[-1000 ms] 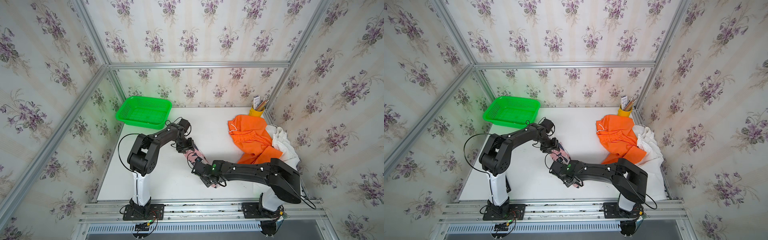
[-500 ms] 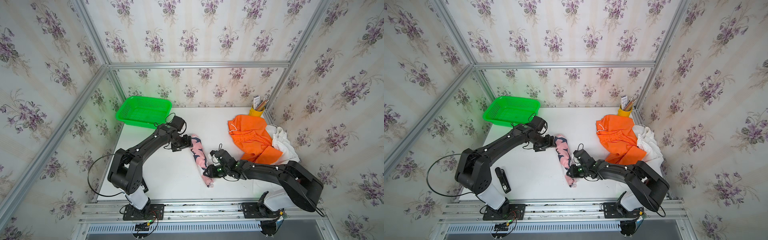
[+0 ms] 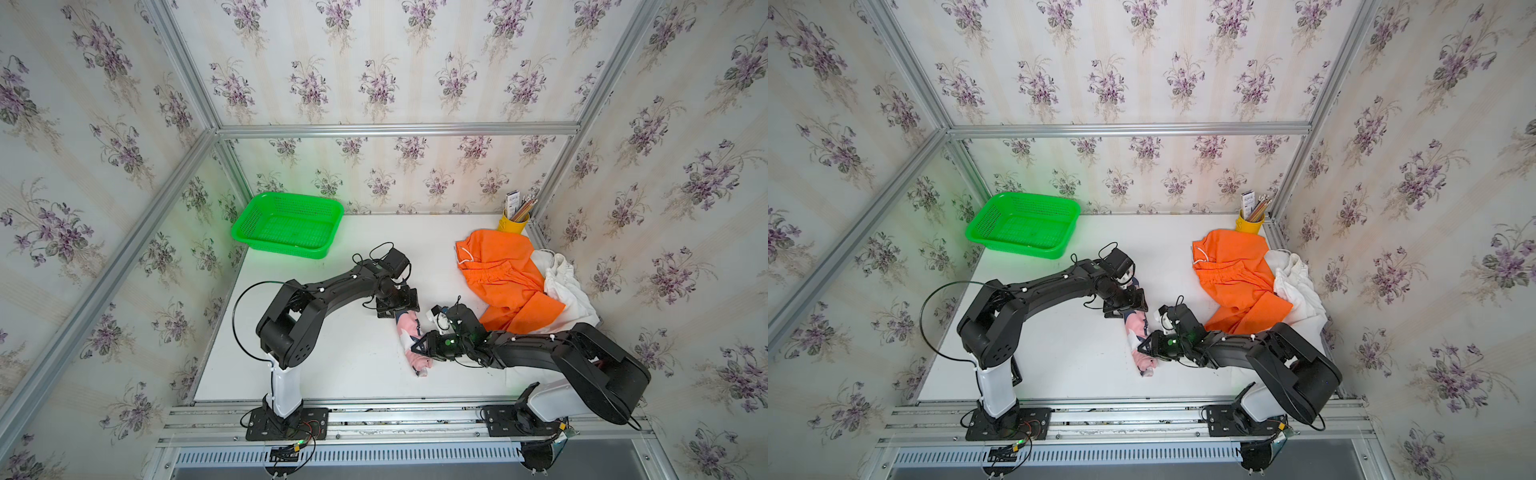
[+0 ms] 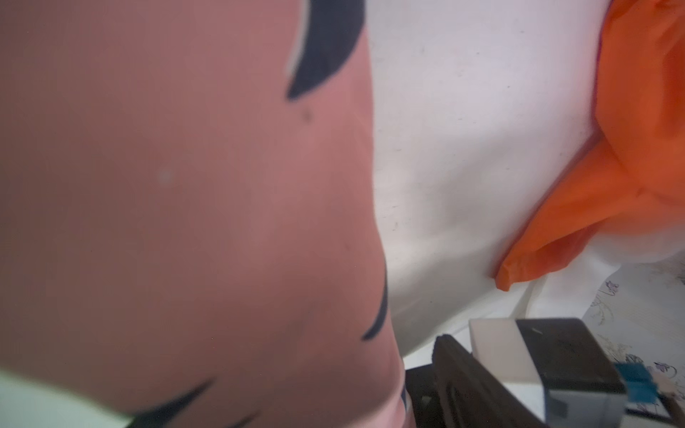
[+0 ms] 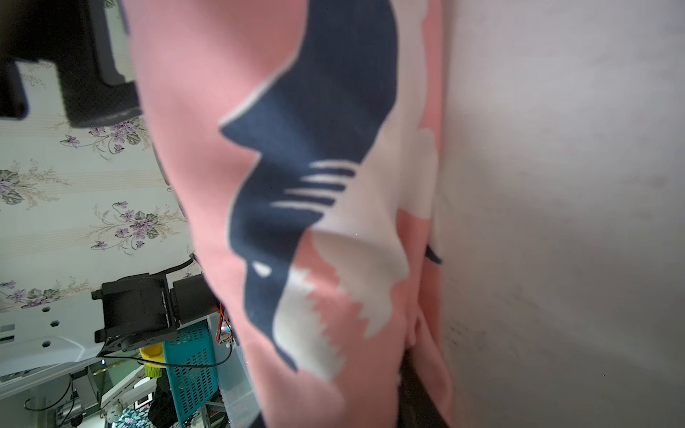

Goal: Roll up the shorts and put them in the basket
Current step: Pick up the shorts from the center of the board, then place the shorts in the bin.

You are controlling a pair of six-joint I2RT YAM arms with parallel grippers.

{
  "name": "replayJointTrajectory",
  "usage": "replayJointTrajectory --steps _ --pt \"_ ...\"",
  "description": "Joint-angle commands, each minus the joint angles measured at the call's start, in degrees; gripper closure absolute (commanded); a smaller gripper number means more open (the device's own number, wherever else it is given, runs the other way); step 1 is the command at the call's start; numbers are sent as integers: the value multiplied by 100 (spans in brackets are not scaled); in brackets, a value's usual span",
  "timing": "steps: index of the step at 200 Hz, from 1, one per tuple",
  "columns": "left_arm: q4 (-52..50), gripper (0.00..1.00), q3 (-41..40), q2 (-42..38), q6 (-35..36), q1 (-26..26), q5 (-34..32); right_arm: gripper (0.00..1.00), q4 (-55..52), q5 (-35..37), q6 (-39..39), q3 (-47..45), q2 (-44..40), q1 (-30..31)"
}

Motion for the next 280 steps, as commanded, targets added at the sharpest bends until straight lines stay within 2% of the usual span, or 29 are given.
replayJointTrajectory --steps 1,22,43,58,66,86,106,137,159,179,207,237,280 --pt "-190 21 86 163 -11 -26 -246 67 -252 27 -83 -40 -53 2" --pt "-256 35 123 225 52 -20 -439 68 -338 139 -102 -42 -172 -3" --pt "-217 56 156 203 73 -28 -446 68 -589 241 -220 62 -248 -2" --pt "-310 62 258 154 134 2 -504 65 -917 384 -374 215 -353 -3" --pt "-351 62 297 78 179 47 -555 58 -1123 492 -447 289 -458 -2" --pt "-476 63 400 -217 310 347 -612 32 -1699 825 -612 508 -888 -2" --pt "-727 64 744 -493 533 855 -622 22 -2327 1200 -819 865 -1302 2" --pt "-1165 64 1739 -595 976 2004 -410 20 -2772 1453 -1080 1376 -1532 1" --pt "-1414 64 2770 -331 1072 2907 -11 21 -2819 1415 -1126 1554 -1402 -1" --pt "-1451 63 3772 108 876 3666 402 21 -2782 1374 -1148 1653 -1224 -3" --pt "-959 62 4855 922 393 4337 942 21 -2749 1338 -1148 1802 -964 -3" --pt "-71 59 5753 2024 -556 4955 1707 21 -2764 1280 -1122 1960 -643 1" --pt "405 60 6772 3531 -1330 5392 1603 22 -2869 1236 -1192 2144 -296 0"
